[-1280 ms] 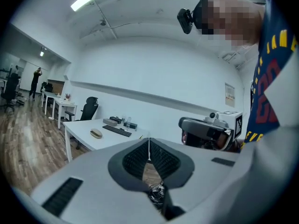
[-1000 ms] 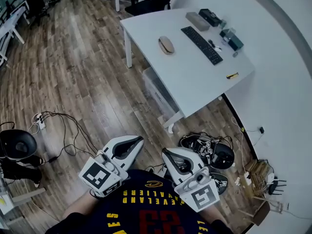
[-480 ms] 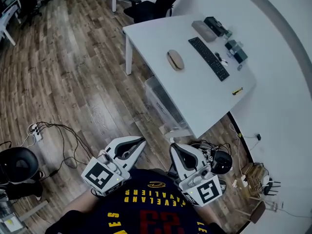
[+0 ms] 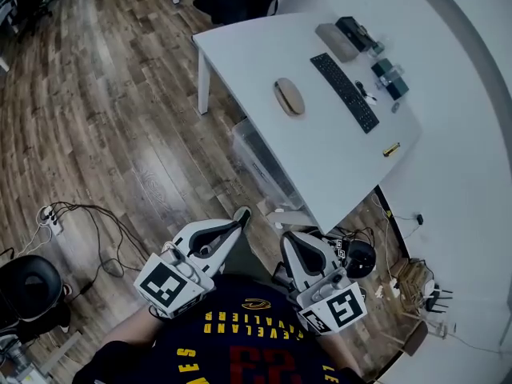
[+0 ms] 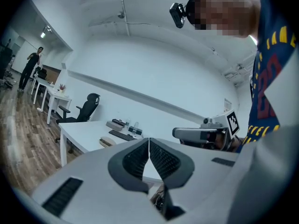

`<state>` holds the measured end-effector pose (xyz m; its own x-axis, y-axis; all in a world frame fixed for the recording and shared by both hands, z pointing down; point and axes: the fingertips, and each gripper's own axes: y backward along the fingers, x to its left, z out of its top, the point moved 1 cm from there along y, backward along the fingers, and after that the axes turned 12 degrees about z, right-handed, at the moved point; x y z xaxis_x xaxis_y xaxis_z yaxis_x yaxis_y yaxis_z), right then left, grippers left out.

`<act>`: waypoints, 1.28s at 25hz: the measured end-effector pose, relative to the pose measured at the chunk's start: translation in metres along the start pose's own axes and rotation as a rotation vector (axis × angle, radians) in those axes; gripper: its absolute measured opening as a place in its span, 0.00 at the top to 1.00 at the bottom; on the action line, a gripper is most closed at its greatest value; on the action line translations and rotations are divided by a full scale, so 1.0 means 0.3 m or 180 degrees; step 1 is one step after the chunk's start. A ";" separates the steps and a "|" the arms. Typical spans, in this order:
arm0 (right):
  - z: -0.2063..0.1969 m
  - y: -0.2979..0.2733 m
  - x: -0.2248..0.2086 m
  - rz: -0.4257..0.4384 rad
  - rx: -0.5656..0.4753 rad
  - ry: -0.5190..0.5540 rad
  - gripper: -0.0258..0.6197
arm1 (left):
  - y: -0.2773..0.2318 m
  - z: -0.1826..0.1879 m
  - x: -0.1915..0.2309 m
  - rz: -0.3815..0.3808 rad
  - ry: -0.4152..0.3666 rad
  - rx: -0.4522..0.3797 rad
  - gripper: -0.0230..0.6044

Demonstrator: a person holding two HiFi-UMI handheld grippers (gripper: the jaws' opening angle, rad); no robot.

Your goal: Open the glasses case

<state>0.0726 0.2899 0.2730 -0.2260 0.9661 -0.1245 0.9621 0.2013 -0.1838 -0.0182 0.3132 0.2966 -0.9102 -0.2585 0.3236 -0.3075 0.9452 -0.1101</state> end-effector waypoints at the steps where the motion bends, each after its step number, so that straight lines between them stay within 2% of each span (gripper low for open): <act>1: -0.005 -0.018 -0.025 0.0021 0.0000 -0.0046 0.93 | -0.020 0.005 0.014 0.0010 -0.0016 0.0021 0.94; 10: 0.033 -0.190 -0.316 0.0140 -0.0135 -0.0227 0.93 | -0.213 0.072 0.199 0.0294 -0.0212 0.0168 0.94; 18: 0.063 -0.251 -0.652 -0.0070 -0.0224 -0.0423 0.93 | -0.452 0.141 0.308 0.0426 -0.0304 0.0323 0.94; 25: 0.047 -0.290 -0.849 -0.0128 -0.0237 -0.0447 0.93 | -0.671 0.163 0.346 0.0305 -0.0421 0.0358 0.94; 28: 0.031 -0.267 -0.925 -0.0272 -0.0251 -0.0571 0.93 | -0.784 0.150 0.344 0.0159 -0.0496 0.0550 0.94; 32: 0.016 -0.255 -1.019 -0.0490 -0.0252 -0.0691 0.93 | -0.919 0.148 0.361 -0.0069 -0.0549 0.0646 0.94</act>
<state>0.0673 -0.0215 0.3205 -0.3897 0.8677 -0.3087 0.9209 0.3634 -0.1412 -0.0443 0.0157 0.3203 -0.9312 -0.3249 0.1650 -0.3611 0.8840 -0.2968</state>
